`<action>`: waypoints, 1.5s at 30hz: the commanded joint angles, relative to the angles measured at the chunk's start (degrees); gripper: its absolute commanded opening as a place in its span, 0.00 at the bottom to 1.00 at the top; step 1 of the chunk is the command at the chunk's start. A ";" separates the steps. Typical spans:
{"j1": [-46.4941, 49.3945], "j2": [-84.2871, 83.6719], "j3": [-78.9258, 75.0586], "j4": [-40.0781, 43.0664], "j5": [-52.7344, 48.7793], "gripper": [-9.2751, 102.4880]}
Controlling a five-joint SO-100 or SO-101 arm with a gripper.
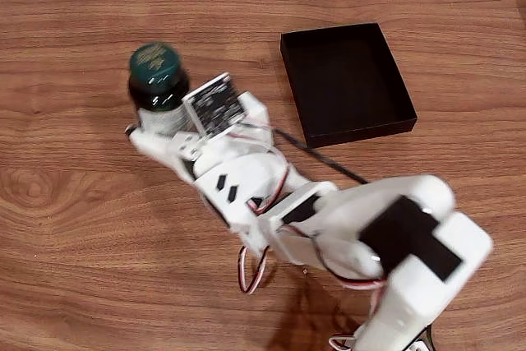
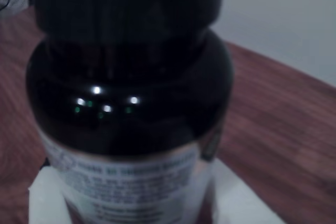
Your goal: Pick up the pill bottle and place it in the black box.
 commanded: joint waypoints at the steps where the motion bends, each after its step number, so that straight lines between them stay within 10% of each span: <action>1: 5.27 12.92 0.53 0.79 -0.53 0.20; 19: 30.76 1.14 -13.27 4.83 -2.72 0.19; 45: 36.83 -32.34 -31.82 -6.42 9.14 0.19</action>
